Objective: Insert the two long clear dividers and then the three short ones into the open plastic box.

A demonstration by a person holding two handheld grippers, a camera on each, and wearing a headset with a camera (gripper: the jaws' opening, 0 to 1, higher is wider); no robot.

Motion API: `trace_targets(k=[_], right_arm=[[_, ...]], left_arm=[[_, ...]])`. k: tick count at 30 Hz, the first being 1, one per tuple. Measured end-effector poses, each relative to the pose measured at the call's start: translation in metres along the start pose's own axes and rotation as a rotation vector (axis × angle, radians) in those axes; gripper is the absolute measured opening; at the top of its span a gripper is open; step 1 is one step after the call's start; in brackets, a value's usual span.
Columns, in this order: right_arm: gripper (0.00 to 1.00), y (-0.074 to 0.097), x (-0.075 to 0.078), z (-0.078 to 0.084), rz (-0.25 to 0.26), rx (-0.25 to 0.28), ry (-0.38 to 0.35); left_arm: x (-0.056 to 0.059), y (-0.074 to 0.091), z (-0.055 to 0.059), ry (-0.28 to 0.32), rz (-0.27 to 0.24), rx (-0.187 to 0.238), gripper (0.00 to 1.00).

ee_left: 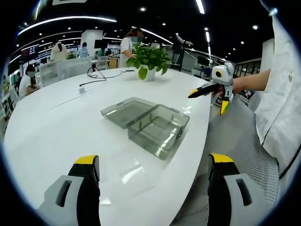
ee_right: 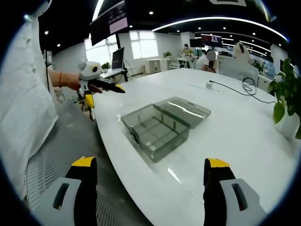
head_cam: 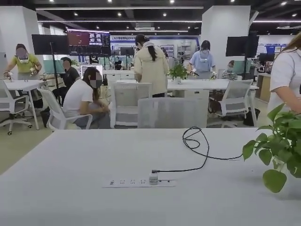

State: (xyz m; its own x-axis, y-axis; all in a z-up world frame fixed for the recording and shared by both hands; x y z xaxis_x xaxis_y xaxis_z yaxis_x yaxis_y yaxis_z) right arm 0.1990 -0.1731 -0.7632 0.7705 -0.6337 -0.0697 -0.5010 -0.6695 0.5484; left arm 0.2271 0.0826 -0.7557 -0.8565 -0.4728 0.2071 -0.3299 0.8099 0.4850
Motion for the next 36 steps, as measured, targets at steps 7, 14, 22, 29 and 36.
trace_targets(k=[7,14,22,29,36], right_arm=[[0.94,0.0,0.0,0.0,0.002,0.001,-0.006],[0.94,-0.001,0.0,0.0,0.007,0.007,-0.015],[0.94,-0.001,0.001,-0.001,0.013,0.012,-0.024],[0.94,-0.002,0.002,-0.001,0.018,0.015,-0.032],[0.93,-0.002,0.002,-0.001,0.024,0.017,-0.043]], left_arm=[[-0.019,0.005,0.004,0.031,-0.024,-0.018,0.97],[-0.038,0.009,0.011,0.054,-0.059,-0.056,0.95],[-0.06,0.014,0.022,0.129,-0.114,-0.106,0.87],[-0.076,0.016,0.028,0.154,-0.146,-0.148,0.78],[-0.084,0.015,0.038,0.166,-0.17,-0.215,0.68]])
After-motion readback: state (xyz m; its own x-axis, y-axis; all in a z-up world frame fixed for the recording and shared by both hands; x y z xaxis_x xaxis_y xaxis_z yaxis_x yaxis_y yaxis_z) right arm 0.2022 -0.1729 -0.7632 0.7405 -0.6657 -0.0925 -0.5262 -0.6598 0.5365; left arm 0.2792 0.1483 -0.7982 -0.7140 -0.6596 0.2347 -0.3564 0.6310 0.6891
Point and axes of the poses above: the centre of the closed fingertips' face, and the gripper's own axes: y roughly backward along the fingers, x roughly to its right, z roughly out of its underside, the point moved 1 cm from there along y, roughly backward along the fingers, and after that the axes turned 6 degrees about z, right-handed, at the moved point
